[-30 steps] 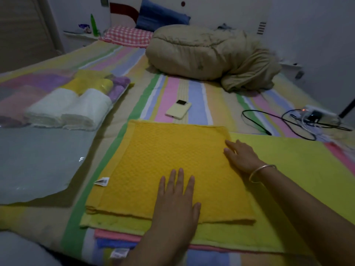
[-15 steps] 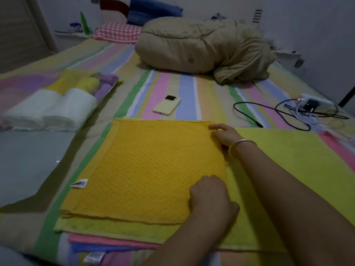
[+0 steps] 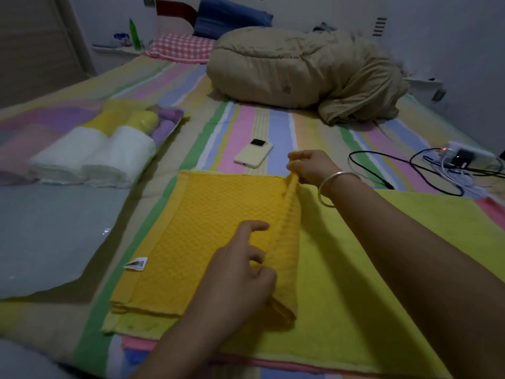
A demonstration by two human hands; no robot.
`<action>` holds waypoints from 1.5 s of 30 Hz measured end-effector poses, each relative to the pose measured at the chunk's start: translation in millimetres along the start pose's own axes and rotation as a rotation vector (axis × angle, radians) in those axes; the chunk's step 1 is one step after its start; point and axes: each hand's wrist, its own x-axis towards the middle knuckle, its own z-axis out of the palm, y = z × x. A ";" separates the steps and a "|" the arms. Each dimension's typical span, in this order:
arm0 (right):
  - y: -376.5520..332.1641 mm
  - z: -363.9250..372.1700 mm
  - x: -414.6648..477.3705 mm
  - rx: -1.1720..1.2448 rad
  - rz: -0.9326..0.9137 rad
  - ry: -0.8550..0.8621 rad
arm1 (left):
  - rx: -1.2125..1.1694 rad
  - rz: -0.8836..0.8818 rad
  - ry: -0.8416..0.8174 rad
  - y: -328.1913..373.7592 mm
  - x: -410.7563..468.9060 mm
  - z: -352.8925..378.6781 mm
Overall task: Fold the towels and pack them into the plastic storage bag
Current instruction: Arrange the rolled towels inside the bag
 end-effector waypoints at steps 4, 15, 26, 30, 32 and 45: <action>-38.7 59.1 6.3 -0.046 -0.086 -0.066 | -0.092 -0.012 0.091 -23.9 -16.2 -43.7; -59.7 210.8 13.4 -0.533 -0.157 -0.125 | 0.050 -0.258 0.277 -102.2 -25.8 -102.4; -44.8 189.2 -13.4 -0.082 -0.162 -0.256 | 0.408 -0.320 0.349 -96.5 -40.7 -93.8; -20.2 145.4 -58.6 -0.277 -0.452 -0.178 | 0.723 -0.266 0.320 -89.3 -44.1 -88.6; 0.7 119.8 -87.7 -0.418 -0.585 -0.138 | 0.841 -0.176 0.302 -86.7 -43.1 -85.2; 54.7 84.1 -189.9 -0.657 -1.124 -0.220 | 0.489 0.187 -0.007 -101.2 -31.9 -60.5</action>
